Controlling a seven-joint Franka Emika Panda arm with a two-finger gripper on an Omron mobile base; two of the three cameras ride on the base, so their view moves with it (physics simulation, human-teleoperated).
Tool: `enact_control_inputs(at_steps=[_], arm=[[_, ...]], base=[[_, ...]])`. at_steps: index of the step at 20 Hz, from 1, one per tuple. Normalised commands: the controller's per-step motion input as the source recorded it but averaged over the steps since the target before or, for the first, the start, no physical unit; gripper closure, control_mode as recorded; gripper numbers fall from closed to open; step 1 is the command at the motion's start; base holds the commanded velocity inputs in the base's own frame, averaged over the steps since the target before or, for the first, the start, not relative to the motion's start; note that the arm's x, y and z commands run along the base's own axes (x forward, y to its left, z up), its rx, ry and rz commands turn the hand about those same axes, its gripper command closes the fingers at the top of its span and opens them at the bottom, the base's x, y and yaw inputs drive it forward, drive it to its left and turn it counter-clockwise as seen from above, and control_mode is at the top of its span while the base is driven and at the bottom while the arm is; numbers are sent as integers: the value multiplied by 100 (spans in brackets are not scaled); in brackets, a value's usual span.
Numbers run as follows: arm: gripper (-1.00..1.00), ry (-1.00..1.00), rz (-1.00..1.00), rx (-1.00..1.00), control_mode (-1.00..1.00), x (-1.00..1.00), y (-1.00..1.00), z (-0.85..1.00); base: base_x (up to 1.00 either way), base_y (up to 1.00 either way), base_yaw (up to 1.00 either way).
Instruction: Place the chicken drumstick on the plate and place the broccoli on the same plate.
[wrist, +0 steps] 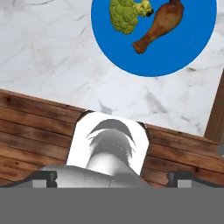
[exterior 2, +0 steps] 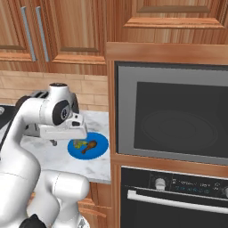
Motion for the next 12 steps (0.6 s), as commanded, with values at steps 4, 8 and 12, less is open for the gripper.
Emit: enact_control_inputs(at_steps=[4, 8, 12], arm=[[-100, 0, 0, 0, -100, -57, -1, 16], [-100, 0, 0, 0, -100, -51, 0, 7], [-100, 0, 0, 0, -100, -12, 0, 14]], base=[[0, 0, 0], [0, 0, 0], [0, 0, 0]])
